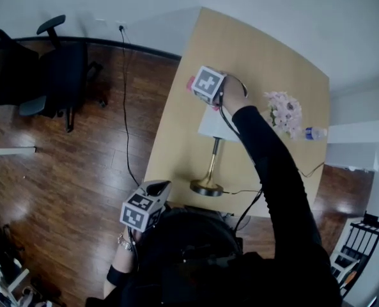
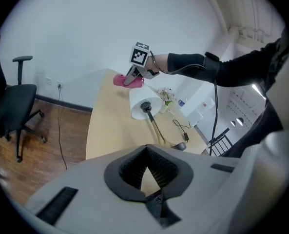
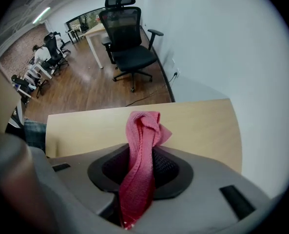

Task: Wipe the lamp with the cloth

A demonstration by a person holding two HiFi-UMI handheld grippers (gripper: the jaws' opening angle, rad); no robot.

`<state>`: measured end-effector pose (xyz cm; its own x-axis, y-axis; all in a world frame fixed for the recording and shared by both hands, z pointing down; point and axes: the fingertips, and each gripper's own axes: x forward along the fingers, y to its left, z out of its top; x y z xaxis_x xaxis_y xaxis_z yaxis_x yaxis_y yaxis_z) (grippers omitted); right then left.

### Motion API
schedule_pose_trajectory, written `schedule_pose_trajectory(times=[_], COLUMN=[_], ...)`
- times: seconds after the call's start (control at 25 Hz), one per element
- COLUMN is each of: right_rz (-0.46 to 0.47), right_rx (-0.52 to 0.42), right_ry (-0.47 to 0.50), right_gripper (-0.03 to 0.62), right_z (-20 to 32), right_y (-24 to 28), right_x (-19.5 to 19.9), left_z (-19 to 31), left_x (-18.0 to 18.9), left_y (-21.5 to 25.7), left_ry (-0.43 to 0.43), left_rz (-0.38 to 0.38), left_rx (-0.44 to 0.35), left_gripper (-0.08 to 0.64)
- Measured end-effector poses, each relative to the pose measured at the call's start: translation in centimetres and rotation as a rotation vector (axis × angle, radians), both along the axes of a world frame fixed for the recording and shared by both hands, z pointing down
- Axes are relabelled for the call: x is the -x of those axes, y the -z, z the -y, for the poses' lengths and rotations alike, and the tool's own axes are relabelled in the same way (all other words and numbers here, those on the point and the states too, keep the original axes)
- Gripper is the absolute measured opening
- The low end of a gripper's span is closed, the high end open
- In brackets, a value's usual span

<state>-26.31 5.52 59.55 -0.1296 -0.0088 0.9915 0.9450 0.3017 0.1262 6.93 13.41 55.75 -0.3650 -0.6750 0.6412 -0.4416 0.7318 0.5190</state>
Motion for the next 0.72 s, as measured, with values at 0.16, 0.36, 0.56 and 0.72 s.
schedule_pose_trajectory(times=[0.16, 0.36, 0.56, 0.72], right_rz=[-0.005, -0.037, -0.015, -0.016], right_rx=[-0.043, -0.044, 0.013, 0.05], right_ry=[0.017, 0.032, 0.047, 0.051], right_gripper=[0.124, 0.124, 0.124, 0.124], right_z=[0.2, -0.4, -1.6, -2.2], right_y=[-0.4, -0.8, 0.0, 0.2], right_x=[-2.3, -6.4, -10.1, -13.5], left_z=[-1.6, -2.8, -2.7, -1.8], left_x=[-0.2, 0.4, 0.9, 0.7], left_y=[-0.8, -1.1, -0.8, -0.3], left_ry=[0.008, -0.016, -0.057, -0.11], left_rz=[-0.018, -0.011, 0.004, 0.015], left_rx=[-0.017, -0.021, -0.021, -0.024], left_gripper=[0.005, 0.005, 0.005, 0.005])
